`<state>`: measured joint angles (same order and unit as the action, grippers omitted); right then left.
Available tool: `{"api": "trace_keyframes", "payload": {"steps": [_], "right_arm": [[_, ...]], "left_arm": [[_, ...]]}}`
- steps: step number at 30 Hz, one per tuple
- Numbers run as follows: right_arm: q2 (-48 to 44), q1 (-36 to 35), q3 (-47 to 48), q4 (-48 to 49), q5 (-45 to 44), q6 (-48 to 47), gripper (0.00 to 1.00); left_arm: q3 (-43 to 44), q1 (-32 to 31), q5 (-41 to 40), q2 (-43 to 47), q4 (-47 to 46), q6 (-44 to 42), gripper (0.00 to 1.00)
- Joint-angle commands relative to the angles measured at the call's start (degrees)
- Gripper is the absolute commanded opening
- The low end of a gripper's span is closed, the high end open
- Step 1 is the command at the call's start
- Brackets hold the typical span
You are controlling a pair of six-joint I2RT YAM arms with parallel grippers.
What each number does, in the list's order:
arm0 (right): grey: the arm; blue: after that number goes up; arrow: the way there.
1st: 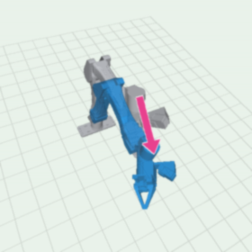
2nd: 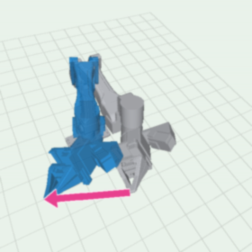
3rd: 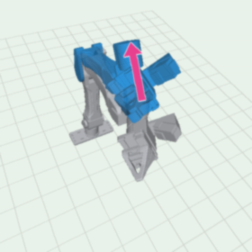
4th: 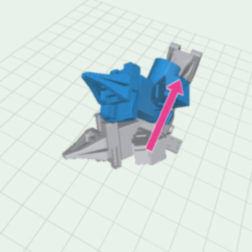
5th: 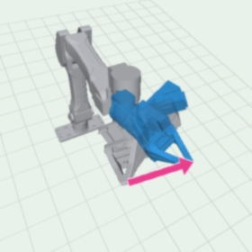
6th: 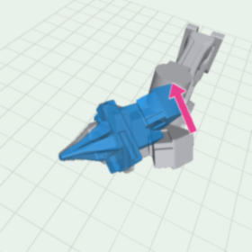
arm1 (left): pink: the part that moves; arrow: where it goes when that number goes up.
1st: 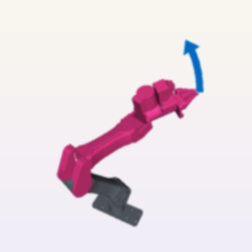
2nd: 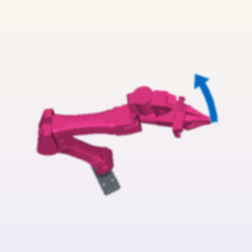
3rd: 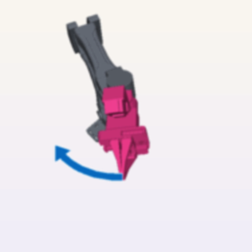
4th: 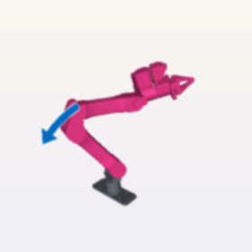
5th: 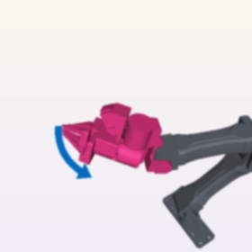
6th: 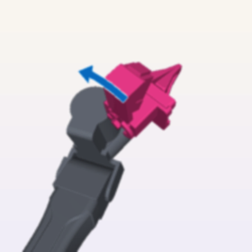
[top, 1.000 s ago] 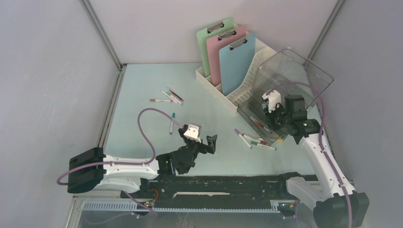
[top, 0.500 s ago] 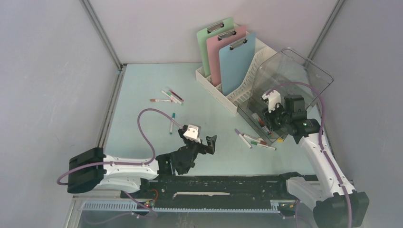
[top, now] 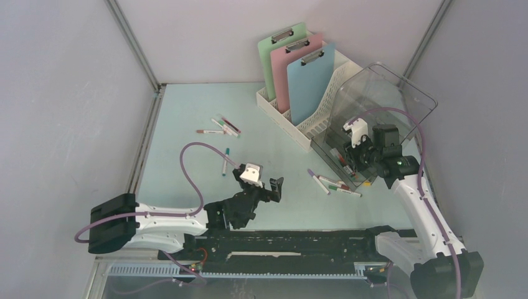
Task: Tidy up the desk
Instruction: Place the stationery in the drawer, then pick up the stationery from the center of the board.
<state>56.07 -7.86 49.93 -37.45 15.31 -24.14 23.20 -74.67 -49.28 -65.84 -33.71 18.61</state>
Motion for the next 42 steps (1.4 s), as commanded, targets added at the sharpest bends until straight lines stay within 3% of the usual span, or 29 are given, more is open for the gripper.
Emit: {"api": "trace_keyframes", "payload": {"steps": [1,6,14,20,25,29,34,42], "right_arm": [[-0.2,0.2,-0.2,1.4,0.0,-0.3,0.4],[-0.2,0.1,-0.2,1.3,0.2,-0.4,0.4],[-1.0,0.0,-0.2,1.3,0.3,-0.5,0.4],[-1.7,-0.8,-0.3,1.3,0.4,-0.5,0.41],[-2.4,-1.4,-0.2,1.2,0.5,-0.5,0.41],[-3.1,-1.7,-0.2,1.3,0.7,-0.5,0.41],[-3.9,-1.8,-0.2,1.2,1.1,-0.6,0.41],[-4.9,-2.6,-0.2,1.3,1.1,-0.6,0.41]], "left_arm": [[-0.6,0.4,-2.0,1.3,-1.3,1.3,1.0],[-0.7,5.2,2.0,3.7,0.0,3.4,1.0],[1.1,30.0,28.2,8.6,8.2,15.4,1.0],[12.5,44.9,37.8,-1.1,22.3,22.6,0.95],[32.7,49.8,36.6,-18.7,44.1,25.0,0.93],[50.1,52.1,37.0,-33.0,56.5,26.3,0.72],[62.9,54.5,37.6,-44.8,63.3,26.8,0.66],[72.1,56.3,36.9,-54.1,68.5,27.3,0.64]]}}
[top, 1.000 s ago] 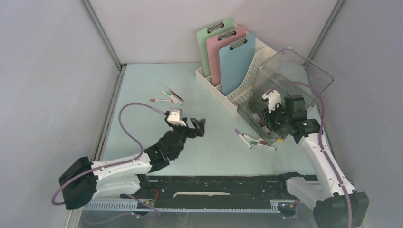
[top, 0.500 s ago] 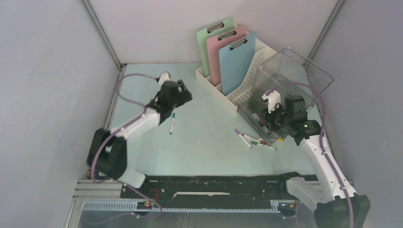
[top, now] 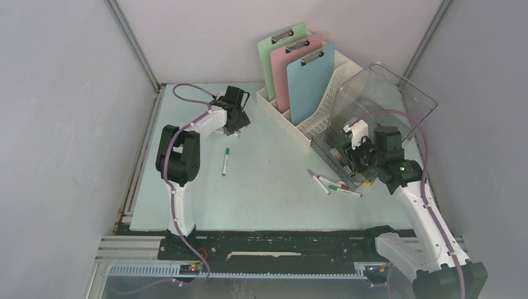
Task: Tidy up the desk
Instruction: Pick up the stationery from the center of the board.
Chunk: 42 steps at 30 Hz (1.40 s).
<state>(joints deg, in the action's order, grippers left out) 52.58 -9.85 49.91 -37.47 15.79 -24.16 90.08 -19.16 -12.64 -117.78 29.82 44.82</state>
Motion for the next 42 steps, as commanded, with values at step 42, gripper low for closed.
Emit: {"api": "trace_keyframes", "payload": {"steps": [42], "right_arm": [[-2.8,-0.9,-0.2,1.3,0.9,-0.6,0.42]], "left_arm": [[2.2,5.1,13.7,2.8,-8.0,-10.3,0.61]]}}
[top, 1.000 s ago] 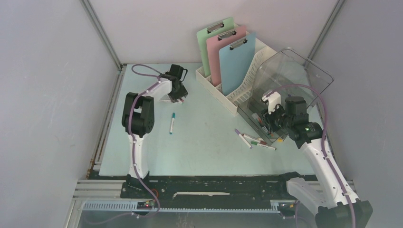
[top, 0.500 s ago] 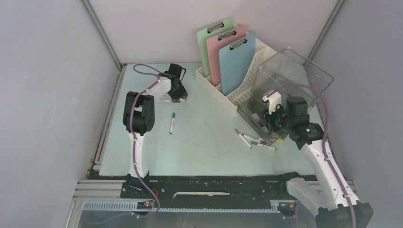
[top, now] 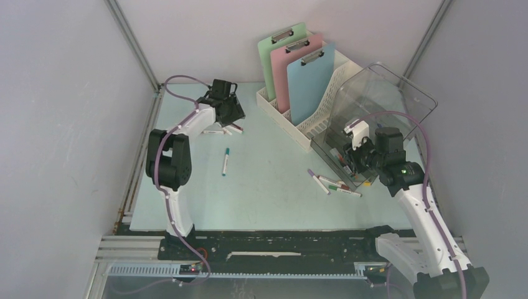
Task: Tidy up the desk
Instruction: Pick up the stationery from the center of the board.
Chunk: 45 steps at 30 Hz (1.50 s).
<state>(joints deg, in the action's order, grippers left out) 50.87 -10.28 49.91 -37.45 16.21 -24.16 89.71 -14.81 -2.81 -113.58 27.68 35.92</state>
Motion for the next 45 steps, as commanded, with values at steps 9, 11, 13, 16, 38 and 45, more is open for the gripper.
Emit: {"api": "trace_keyframes", "payload": {"steps": [9,11,13,16,38,45], "right_arm": [[-1.1,-0.6,-0.2,1.2,0.7,-0.6,0.42],[-1.2,-0.7,-0.2,1.3,0.6,-0.6,0.42],[-1.3,-0.9,-0.2,1.2,0.6,-0.6,0.42],[-1.3,-0.9,-0.2,1.3,0.5,-0.6,0.42],[-1.8,-0.9,-0.2,1.3,0.4,-0.6,0.42],[-2.0,-0.9,-0.2,1.2,0.5,-0.6,0.42]], "left_arm": [[9.4,2.3,6.1,-9.5,-4.4,1.8,0.59],[10.9,2.5,6.3,-11.0,-2.9,2.1,0.58],[11.6,2.7,5.9,-12.1,-1.8,2.4,0.58],[13.5,2.8,5.9,-14.1,0.4,2.6,0.57],[22.9,3.0,-2.6,-21.3,18.1,1.3,0.48],[22.0,3.0,-3.0,-20.6,18.9,-2.5,0.41]]}}
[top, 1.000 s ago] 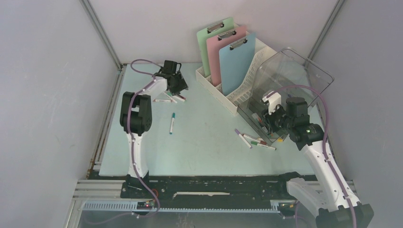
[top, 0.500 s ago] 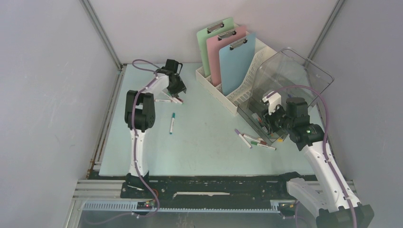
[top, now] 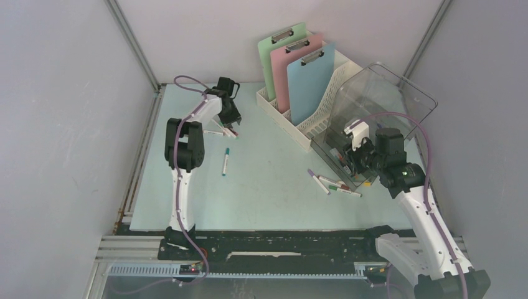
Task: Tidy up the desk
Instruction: Pick up the stationery from the center of the board.
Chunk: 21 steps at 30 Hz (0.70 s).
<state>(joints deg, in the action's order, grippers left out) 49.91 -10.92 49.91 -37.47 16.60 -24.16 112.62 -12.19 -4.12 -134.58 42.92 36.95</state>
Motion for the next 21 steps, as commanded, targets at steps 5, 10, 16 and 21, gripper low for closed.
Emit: {"api": "trace_keyframes", "payload": {"steps": [5,10,16,21], "right_arm": [[-1.2,-0.3,-0.2,1.3,0.1,-0.6,0.42],[-1.3,-0.3,-0.2,1.3,0.1,-0.6,0.42],[-1.2,-0.3,-0.2,1.2,0.1,-0.6,0.42],[-1.1,-0.2,-0.2,1.2,0.2,-0.6,0.42]], "left_arm": [[-2.3,0.3,0.0,1.4,3.5,-5.7,0.32],[-7.0,0.2,4.4,4.0,0.0,-9.2,0.24],[-9.1,-1.8,9.7,4.9,-1.6,-12.6,0.17],[-12.7,-4.3,9.8,7.0,-1.9,-14.7,0.16]]}}
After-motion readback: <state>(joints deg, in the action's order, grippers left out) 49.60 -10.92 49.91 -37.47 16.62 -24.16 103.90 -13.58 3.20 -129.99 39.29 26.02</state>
